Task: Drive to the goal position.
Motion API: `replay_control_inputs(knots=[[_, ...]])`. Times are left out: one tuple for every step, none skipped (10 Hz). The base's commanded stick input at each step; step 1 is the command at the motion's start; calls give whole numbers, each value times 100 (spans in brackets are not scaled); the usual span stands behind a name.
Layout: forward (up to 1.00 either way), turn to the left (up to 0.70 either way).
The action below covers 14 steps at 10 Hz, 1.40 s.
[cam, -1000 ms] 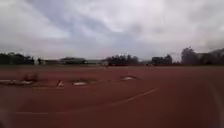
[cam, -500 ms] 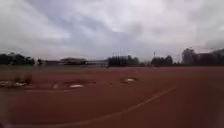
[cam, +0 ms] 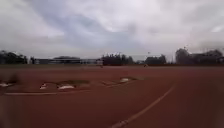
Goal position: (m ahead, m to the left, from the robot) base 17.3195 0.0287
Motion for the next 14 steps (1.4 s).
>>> replay_control_inputs(knots=[[70, -27], [70, -6], [70, 0], [70, 0], [70, 0], [70, 0], [70, 0], [70, 0], [70, 0], [70, 0], [70, 0], [70, 0], [70, 0], [70, 0]])
